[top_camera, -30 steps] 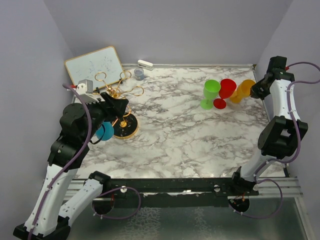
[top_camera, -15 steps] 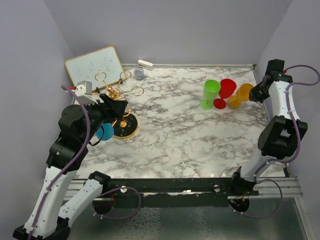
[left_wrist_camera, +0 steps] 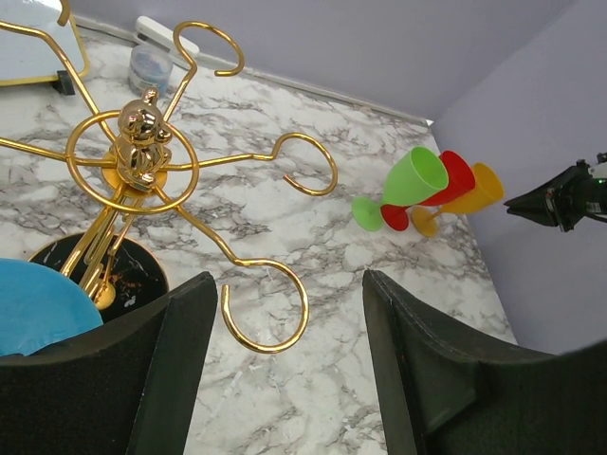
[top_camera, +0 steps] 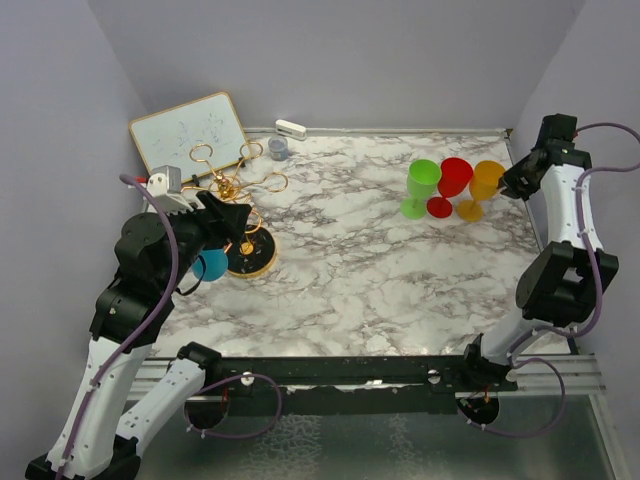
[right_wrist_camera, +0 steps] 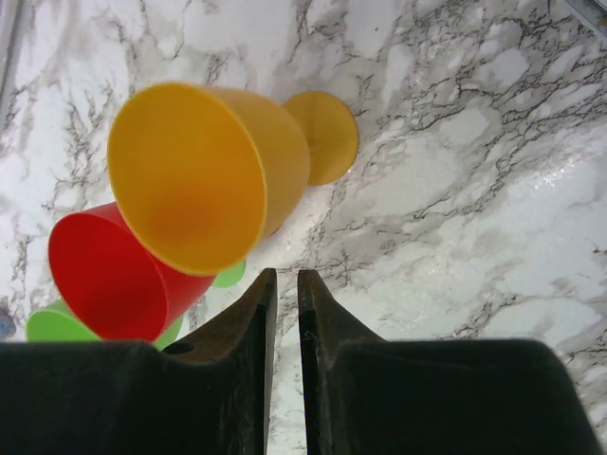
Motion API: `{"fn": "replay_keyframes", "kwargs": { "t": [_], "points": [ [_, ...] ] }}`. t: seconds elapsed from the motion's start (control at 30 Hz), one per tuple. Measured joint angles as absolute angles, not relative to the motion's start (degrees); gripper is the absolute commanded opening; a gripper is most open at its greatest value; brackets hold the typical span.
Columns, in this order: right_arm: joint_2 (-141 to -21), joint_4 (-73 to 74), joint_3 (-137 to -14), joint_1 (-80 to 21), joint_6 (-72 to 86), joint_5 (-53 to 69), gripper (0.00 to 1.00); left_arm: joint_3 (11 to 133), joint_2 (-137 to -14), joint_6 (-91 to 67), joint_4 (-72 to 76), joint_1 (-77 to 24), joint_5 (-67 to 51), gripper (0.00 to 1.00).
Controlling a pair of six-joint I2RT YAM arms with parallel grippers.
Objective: Take the wine glass off the wine glass rack
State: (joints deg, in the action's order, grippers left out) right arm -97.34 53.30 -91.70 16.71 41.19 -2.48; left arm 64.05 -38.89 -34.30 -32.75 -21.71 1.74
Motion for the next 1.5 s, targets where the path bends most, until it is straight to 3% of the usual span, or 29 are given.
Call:
{"fn": "replay_keyframes", "kwargs": {
  "t": [0.2, 0.37, 0.53, 0.73, 0.87, 1.27, 1.5],
  "points": [
    [-92.6, 52.4, -91.7, 16.7, 40.3, 0.6, 0.26, 64.3, -38.6, -34.0, -33.2, -21.7, 2.3, 0.68],
    [-83.0, 46.5, -87.3, 16.6, 38.9, 9.3, 0.52, 64.3, -38.3, -33.9, -33.2, -21.7, 2.5, 0.73],
    [-72.8, 34.7, -79.0, 7.6, 39.5, 22.0, 0.63, 64.3, -38.3, -33.9, -34.0, -21.7, 3.3, 0.78],
    [-79.2, 28.2, -87.7, -23.7, 37.0, 27.4, 0.63, 66.3, -39.7, -33.3, -36.2, -21.7, 5.7, 0.79],
    [-82.3, 27.0, -89.6, -32.3, 35.8, 28.0, 0.63, 71.1, -42.1, -33.0, -37.2, -21.7, 7.0, 0.79],
    [-78.8, 24.1, -85.6, -33.6, 34.1, 25.9, 0.63, 85.8, -49.3, -33.8, -45.3, -21.7, 10.1, 0.79],
    [-76.6, 23.4, -81.4, -33.7, 31.9, 23.9, 0.63, 102.8, -67.5, -31.0, -47.0, -21.7, 13.1, 0.77]
  ]
}}
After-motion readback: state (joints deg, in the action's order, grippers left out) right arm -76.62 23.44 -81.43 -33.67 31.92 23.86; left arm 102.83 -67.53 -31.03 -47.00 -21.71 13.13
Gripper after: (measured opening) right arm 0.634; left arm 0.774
